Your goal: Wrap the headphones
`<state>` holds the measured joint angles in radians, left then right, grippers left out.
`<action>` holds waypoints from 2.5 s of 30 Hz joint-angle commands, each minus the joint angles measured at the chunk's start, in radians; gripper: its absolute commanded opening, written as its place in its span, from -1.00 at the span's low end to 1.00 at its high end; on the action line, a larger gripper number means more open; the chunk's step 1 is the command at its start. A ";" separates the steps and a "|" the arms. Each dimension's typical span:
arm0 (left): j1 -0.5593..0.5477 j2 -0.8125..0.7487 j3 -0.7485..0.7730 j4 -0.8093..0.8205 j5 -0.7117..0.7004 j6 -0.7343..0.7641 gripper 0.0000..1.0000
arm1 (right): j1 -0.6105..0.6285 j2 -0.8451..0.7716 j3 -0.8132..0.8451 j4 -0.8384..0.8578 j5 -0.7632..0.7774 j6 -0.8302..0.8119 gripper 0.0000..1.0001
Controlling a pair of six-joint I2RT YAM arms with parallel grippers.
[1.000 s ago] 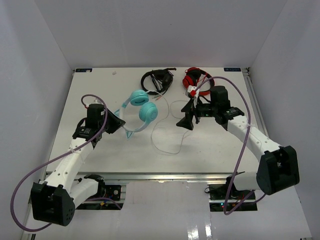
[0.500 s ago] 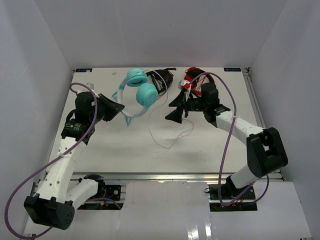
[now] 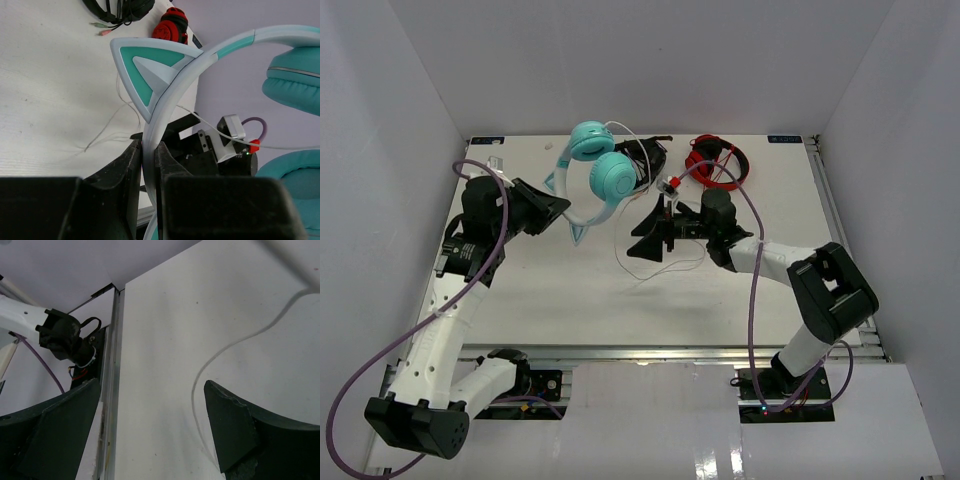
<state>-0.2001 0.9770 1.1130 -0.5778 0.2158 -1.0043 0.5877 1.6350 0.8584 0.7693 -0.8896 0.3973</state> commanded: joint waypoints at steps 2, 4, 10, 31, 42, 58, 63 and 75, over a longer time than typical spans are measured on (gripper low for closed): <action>0.002 -0.021 0.077 0.051 0.054 -0.066 -1.00 | 0.043 0.058 0.022 0.002 0.100 0.027 0.80; 0.002 -0.026 0.081 0.051 0.060 -0.073 -1.00 | 0.055 0.067 0.012 0.013 0.131 0.043 0.80; 0.002 -0.024 0.098 0.052 0.086 -0.108 -1.00 | 0.109 0.111 0.003 0.036 0.191 0.025 0.81; 0.002 -0.029 0.091 0.045 -0.042 -0.173 -1.00 | 0.166 0.062 0.034 -0.120 0.110 -0.248 -0.85; 0.005 0.065 0.032 0.096 -0.403 -0.145 -1.00 | 0.163 -0.252 0.152 -1.022 0.646 -0.960 -0.85; -0.009 0.101 -0.135 0.150 -0.431 0.497 -1.00 | -0.086 -0.477 0.431 -1.244 1.082 -1.342 -0.85; -0.065 0.163 -0.164 0.198 -0.250 0.652 -1.00 | -0.073 -0.424 0.614 -1.438 0.662 -1.334 -0.85; -0.221 0.294 -0.128 0.338 0.019 0.761 -1.00 | -0.004 -0.338 0.790 -1.609 0.215 -1.383 -0.85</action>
<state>-0.3743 1.2558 0.9303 -0.3638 0.1019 -0.2720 0.5569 1.2855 1.6054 -0.7956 -0.5086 -1.0007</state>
